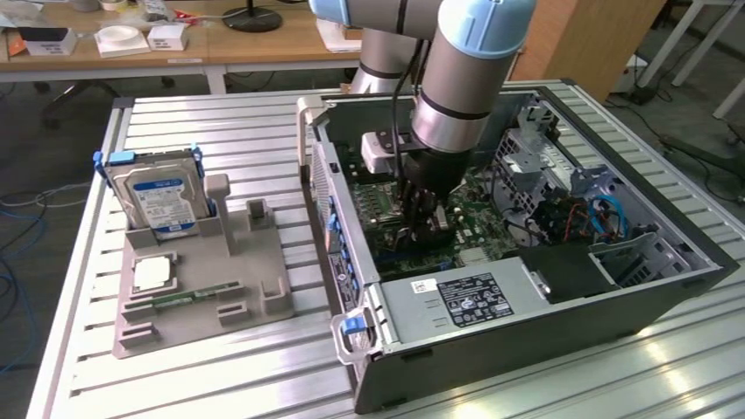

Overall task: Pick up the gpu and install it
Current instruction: 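Insert the gpu into the slot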

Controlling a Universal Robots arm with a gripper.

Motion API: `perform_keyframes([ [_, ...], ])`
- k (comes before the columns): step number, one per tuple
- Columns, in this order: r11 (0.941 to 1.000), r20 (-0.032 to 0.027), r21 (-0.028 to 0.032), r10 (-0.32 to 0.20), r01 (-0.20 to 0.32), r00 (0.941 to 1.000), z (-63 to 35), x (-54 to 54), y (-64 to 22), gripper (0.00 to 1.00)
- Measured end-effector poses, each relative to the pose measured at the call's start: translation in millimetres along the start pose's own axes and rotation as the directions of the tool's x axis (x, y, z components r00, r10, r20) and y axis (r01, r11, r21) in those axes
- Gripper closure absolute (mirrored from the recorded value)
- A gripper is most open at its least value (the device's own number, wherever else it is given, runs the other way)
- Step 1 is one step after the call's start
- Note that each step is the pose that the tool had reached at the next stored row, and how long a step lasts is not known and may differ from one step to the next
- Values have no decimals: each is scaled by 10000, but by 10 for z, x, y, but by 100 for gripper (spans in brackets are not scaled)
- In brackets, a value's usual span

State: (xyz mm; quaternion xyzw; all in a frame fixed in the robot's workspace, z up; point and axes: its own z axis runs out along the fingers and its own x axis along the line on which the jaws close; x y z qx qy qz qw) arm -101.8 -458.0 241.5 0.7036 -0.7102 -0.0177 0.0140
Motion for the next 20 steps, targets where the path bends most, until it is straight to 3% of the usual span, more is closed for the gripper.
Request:
perform_keyframes([
  [20, 10000, 4, 98, -2, 2, 10000, -245, -1, 32, 67],
])
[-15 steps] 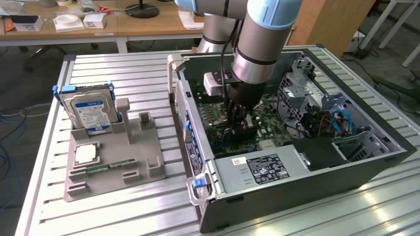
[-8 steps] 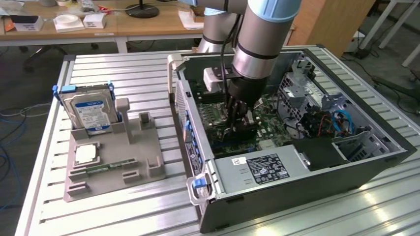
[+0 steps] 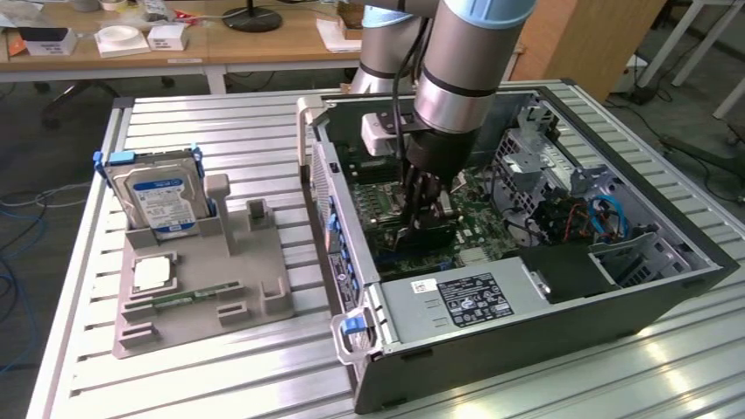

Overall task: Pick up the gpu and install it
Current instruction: 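Insert the gpu into the slot, then press down on the gpu until it lock into place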

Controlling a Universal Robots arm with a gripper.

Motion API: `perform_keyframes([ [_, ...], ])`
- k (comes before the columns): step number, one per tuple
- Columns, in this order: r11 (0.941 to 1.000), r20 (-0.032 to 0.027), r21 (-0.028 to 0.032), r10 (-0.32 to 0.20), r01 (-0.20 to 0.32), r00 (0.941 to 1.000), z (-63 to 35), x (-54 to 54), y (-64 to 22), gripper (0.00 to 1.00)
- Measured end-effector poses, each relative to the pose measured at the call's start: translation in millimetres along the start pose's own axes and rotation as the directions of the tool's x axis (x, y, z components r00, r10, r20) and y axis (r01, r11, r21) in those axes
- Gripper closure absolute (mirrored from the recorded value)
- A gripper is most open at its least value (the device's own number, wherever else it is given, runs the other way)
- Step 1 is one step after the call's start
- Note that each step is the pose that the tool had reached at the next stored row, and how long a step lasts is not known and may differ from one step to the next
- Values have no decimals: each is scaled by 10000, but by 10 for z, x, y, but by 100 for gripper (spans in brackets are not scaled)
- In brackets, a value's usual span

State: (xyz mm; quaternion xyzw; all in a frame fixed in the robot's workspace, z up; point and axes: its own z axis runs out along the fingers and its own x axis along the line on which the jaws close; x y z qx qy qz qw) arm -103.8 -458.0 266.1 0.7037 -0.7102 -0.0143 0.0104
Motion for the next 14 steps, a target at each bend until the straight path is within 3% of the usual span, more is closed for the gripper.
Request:
perform_keyframes([
  [3, 10000, -2, 1, 0, 0, 10000, -20, 0, 1, 69],
  [7, 10000, 2, 4, 0, 0, 10000, -33, -1, 1, 87],
  [14, 10000, -2, 2, 0, 0, 10000, -36, 0, 2, 90],
])
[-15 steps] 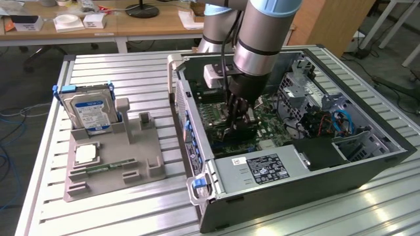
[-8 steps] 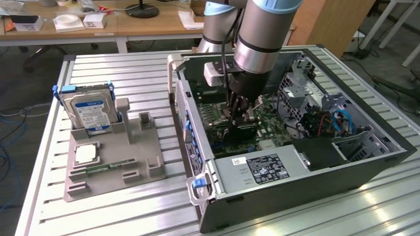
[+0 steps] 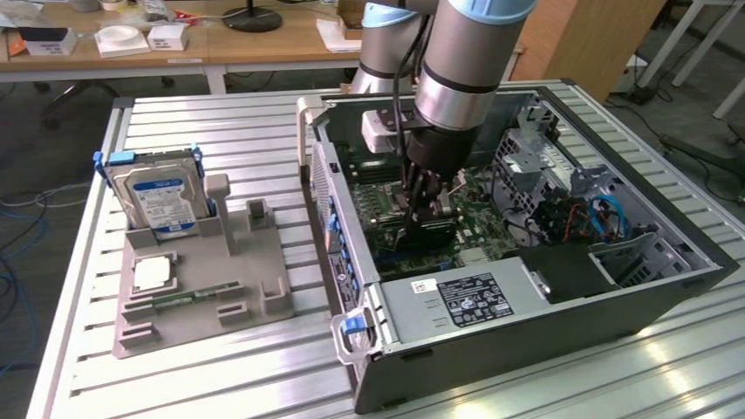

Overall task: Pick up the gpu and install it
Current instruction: 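Press down on the gpu until it lock into place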

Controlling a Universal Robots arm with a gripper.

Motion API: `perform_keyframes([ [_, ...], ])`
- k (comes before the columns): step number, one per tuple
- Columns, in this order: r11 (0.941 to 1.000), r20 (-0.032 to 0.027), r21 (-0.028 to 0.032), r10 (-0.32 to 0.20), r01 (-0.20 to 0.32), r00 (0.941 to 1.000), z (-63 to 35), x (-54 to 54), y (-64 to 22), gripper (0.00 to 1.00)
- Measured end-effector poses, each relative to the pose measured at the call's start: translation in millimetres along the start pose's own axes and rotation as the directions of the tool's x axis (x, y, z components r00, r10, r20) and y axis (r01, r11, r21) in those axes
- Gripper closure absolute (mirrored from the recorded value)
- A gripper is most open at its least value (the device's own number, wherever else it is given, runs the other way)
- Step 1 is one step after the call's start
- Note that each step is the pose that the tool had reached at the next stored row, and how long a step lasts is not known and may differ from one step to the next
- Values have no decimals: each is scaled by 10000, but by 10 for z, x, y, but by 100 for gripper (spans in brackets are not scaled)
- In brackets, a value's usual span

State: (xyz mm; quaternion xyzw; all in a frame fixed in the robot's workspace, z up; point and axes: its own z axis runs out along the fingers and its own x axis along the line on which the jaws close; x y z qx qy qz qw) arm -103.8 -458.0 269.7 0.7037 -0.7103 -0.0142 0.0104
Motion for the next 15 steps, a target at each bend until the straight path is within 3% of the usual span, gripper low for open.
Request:
perform_keyframes([
  [10, 10000, 2, 12, -1, 1, 10000, -4, 0, 23, 90],
  [15, 10000, 4, 25, -1, 1, 10000, -2, 1, 101, 90],
])
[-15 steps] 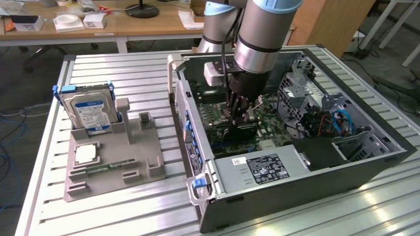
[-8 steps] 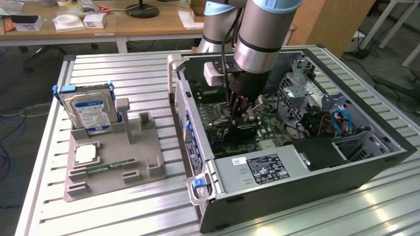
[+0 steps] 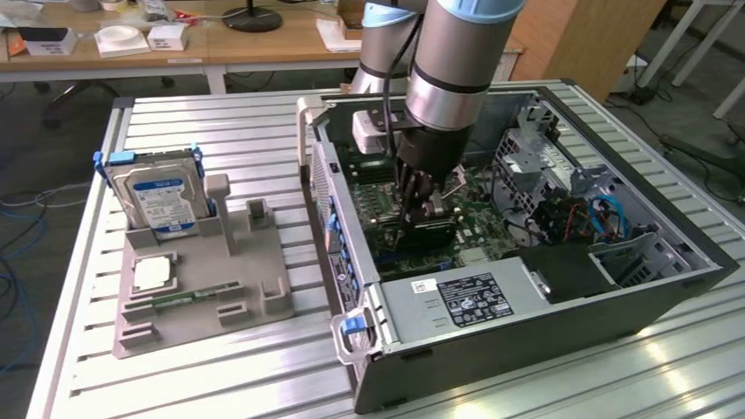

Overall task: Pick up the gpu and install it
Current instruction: 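Press down on the gpu until it lock into place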

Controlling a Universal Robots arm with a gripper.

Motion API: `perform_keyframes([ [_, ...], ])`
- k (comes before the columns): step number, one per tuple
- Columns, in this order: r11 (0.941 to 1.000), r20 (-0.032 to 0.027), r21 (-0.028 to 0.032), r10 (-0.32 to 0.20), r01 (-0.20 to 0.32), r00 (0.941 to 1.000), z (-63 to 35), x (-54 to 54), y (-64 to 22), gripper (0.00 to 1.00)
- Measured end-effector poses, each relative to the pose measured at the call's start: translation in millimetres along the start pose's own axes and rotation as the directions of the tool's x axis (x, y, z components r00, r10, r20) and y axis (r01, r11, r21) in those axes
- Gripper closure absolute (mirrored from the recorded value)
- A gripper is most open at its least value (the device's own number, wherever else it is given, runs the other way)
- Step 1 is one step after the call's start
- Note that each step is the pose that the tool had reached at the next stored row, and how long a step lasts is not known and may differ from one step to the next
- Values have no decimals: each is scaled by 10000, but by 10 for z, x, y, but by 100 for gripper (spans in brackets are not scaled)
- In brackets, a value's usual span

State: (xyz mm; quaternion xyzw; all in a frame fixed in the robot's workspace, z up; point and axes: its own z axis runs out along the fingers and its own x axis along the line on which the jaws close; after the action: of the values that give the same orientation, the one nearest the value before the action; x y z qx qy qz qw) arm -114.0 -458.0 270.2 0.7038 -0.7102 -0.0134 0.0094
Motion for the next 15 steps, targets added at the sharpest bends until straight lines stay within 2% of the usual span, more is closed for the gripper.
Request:
perform_keyframes([
  [3, 10000, -1, -2, -2, 2, 10000, -3, 1, 1, 90],
  [5, 10000, -1, -40, -1, 1, 10000, -35, 1, 4, 90],
  [6, 10000, -1, -72, 0, 0, 10000, -47, 0, 4, 90],
  [8, 9998, 0, -176, -1, 1, 10000, -65, 0, 4, 90],
  [9, 9997, 0, -262, 0, 0, 10000, -68, 0, 4, 90],
  [10, 9991, -2, -413, 1, -1, 10000, -68, 0, 4, 90],
  [15, 9912, -12, -1325, 6, -8, 10000, -70, 0, -7, 90],
])
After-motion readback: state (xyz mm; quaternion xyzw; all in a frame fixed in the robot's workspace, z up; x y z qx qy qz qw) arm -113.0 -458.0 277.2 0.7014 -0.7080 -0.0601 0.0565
